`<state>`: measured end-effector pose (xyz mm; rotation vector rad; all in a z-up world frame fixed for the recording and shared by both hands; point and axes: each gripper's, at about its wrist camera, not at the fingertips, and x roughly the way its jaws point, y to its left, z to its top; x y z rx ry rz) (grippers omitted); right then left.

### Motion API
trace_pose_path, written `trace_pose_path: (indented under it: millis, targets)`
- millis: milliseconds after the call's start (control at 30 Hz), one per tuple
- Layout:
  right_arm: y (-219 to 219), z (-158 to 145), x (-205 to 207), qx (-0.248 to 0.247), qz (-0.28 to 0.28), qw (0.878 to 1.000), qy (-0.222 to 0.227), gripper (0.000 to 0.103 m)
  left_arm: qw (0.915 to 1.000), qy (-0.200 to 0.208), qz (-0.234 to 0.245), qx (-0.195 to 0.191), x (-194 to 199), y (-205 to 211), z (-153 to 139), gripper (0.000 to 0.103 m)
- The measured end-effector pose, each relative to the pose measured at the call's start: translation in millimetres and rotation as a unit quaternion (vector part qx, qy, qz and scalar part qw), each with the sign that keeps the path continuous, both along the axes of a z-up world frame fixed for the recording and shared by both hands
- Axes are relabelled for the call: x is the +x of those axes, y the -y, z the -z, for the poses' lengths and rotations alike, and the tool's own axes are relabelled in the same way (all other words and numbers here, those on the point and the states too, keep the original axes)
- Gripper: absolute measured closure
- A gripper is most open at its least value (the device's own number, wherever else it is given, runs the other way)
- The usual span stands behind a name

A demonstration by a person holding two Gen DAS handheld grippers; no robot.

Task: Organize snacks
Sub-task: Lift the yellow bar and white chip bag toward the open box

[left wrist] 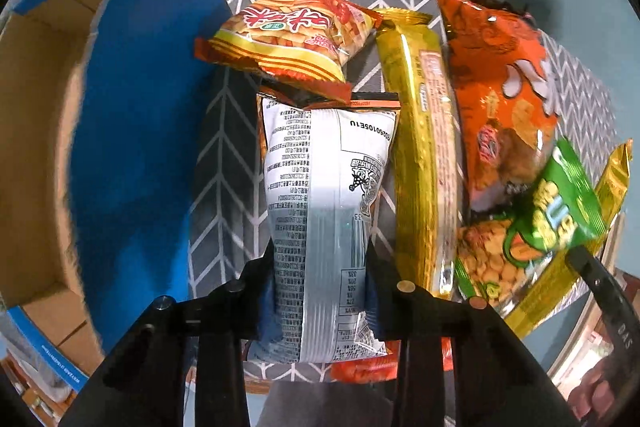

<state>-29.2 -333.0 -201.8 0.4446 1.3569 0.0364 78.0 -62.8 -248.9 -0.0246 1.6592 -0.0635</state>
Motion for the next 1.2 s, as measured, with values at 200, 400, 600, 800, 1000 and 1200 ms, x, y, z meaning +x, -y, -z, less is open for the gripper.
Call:
trace_pose_path:
  millis: [200,400,600,800,1000,1200]
  targets:
    - [-2,-18,-8,-0.007,-0.006,1.0,0.018,0.075,0.9996,0.026,0.008,-0.009,-19,-7,-28,0.068]
    - [-3,-41,-19,-0.019,-0.012,0.999,0.039,0.075,0.9981,0.057,0.019,-0.013,-46,1,-67,0.068]
    - [-7,-66,-25,-0.022,-0.025,0.998,0.058,0.075,0.9966,0.078,0.012,-0.022,-53,-5,-96,0.068]
    - [-18,-82,-21,-0.014,-0.043,0.996,0.073,0.075,0.9953,0.093,0.006,-0.024,-65,-21,-123,0.068]
    - [-53,-100,-2,-0.003,-0.075,0.993,0.087,0.075,0.9932,0.114,-0.007,-0.024,-70,-39,-145,0.068]
    - [-91,-114,17,0.022,-0.116,0.988,0.102,0.075,0.9905,0.126,-0.048,-0.026,-76,-73,-161,0.068]
